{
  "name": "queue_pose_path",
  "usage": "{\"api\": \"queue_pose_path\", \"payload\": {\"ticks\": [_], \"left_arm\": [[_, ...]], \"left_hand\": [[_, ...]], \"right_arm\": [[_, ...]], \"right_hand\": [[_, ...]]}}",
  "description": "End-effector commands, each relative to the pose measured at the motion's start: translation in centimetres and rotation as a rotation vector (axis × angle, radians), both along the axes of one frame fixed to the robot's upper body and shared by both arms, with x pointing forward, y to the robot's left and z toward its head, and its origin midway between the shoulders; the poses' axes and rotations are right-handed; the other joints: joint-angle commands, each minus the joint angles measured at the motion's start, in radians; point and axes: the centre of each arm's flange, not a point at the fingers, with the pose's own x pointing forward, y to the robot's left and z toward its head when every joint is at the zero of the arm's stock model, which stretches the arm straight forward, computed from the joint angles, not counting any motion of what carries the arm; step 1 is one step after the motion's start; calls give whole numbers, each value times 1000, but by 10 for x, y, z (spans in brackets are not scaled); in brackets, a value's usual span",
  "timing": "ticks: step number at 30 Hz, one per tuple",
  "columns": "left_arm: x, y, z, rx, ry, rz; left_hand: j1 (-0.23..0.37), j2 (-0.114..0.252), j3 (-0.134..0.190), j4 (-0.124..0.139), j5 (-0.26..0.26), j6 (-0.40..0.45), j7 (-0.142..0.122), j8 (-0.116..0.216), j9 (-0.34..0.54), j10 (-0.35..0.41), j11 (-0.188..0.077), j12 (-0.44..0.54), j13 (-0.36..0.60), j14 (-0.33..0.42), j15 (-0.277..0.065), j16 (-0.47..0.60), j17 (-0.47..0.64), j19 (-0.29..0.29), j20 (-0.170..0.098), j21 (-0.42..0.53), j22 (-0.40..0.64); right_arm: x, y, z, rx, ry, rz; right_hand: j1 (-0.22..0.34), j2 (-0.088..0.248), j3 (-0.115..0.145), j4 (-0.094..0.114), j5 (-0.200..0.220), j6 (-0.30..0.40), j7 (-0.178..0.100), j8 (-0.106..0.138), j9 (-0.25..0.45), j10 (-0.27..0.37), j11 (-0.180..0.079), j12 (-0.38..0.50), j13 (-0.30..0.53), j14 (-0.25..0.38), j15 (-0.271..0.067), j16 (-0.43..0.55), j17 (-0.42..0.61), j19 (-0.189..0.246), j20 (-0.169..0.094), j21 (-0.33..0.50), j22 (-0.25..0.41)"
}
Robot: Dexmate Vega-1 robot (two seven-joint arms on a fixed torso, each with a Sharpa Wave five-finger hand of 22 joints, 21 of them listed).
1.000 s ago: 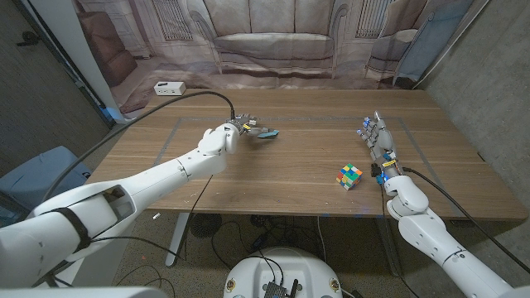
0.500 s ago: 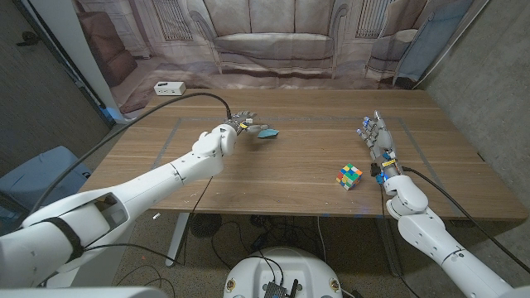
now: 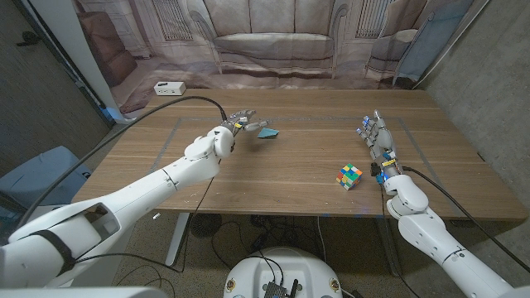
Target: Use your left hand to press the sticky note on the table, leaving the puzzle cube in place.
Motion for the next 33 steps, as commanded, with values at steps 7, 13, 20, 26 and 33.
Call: {"api": "queue_pose_path", "payload": {"ticks": [7,13,20,26,33], "left_arm": [[-20,8,-6,-136,-22,-62],[-26,18,-8,-193,-19,-94],[-29,23,-9,-238,-26,-117],[-32,26,-10,-263,-38,-132],[-36,31,-9,-305,-54,-166]], "left_hand": [[20,5,6,-6,-6,5,4,7,0,27,3,10,2,22,-1,2,1,-100,13,2,-1],[24,7,7,-8,-8,12,8,9,0,32,6,10,1,33,0,3,1,-97,14,1,-1],[32,9,9,-12,-13,28,15,13,0,52,9,14,1,48,4,3,1,-78,12,4,-1],[39,11,10,-16,-19,41,21,15,0,68,16,15,0,68,5,4,1,-51,7,11,2],[43,13,11,-18,-24,58,29,18,0,75,18,14,0,66,0,-2,1,-66,-4,2,3]], "right_arm": [[-4,-3,2,-7,-10,-3],[-7,-3,2,-5,-11,-9],[-8,-2,1,-9,-13,-7],[-8,0,0,-10,-13,-5],[-8,0,-3,-2,-15,-3]], "right_hand": [[-5,0,0,-6,6,10,2,1,2,6,3,-2,1,3,3,3,2,5,4,-1,4],[-5,0,0,-6,6,9,2,0,2,8,3,-1,1,4,3,3,2,6,4,-1,4],[-5,0,0,-7,6,10,3,1,2,10,4,-1,1,5,1,3,2,8,1,0,4],[-6,0,-1,-7,6,10,2,0,2,8,3,-1,1,6,1,4,2,8,1,0,4],[-6,0,-1,-8,6,9,2,0,2,9,2,-1,1,6,0,4,2,10,-1,0,4]]}}
